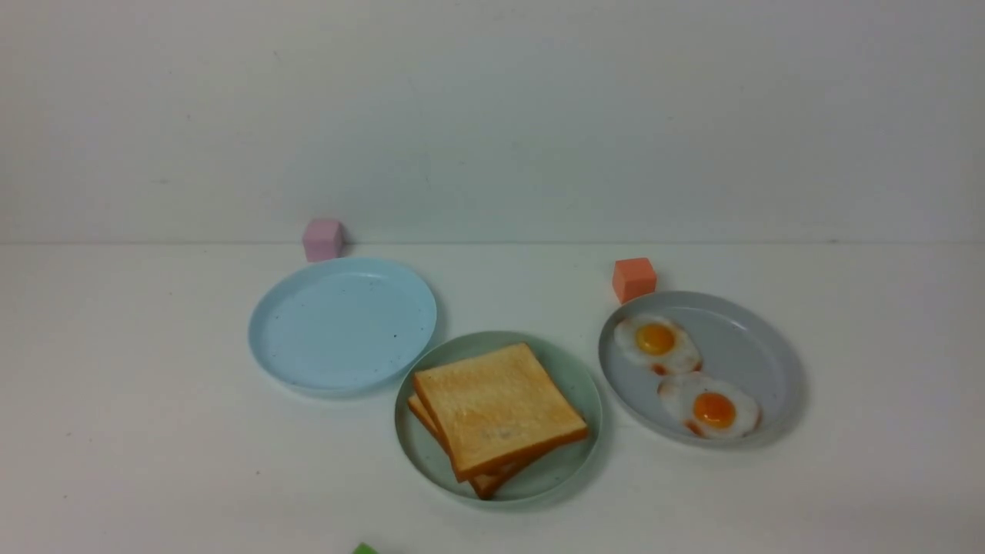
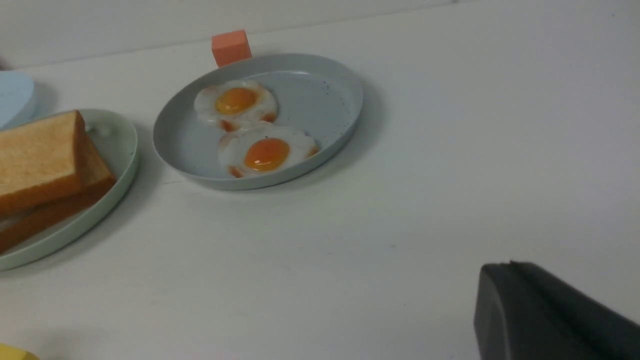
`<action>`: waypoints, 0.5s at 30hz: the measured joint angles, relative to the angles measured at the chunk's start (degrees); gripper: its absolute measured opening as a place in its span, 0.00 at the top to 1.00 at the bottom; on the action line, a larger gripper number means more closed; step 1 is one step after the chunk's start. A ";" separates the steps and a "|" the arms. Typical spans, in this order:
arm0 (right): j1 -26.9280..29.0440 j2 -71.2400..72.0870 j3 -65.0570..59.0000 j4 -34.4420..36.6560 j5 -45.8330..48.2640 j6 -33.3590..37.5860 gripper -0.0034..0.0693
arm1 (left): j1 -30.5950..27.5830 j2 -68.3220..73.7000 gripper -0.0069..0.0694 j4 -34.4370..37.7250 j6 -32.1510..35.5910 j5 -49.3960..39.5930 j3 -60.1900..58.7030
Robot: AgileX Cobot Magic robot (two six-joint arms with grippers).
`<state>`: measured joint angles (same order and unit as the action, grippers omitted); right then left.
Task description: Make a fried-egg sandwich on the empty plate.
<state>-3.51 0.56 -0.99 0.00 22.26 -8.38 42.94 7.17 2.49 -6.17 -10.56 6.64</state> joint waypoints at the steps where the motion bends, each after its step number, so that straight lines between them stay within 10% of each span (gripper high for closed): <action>1: 0.00 0.00 0.00 0.00 0.00 -0.06 0.97 | 0.00 0.00 0.92 0.00 0.00 0.00 0.00; 15: 0.00 0.00 0.00 0.00 0.00 -0.29 0.96 | 0.00 0.00 0.91 -0.10 -0.05 0.00 0.00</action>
<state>-3.51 0.56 -0.99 0.00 22.26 -8.67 42.94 7.17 2.39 -6.22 -10.56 6.64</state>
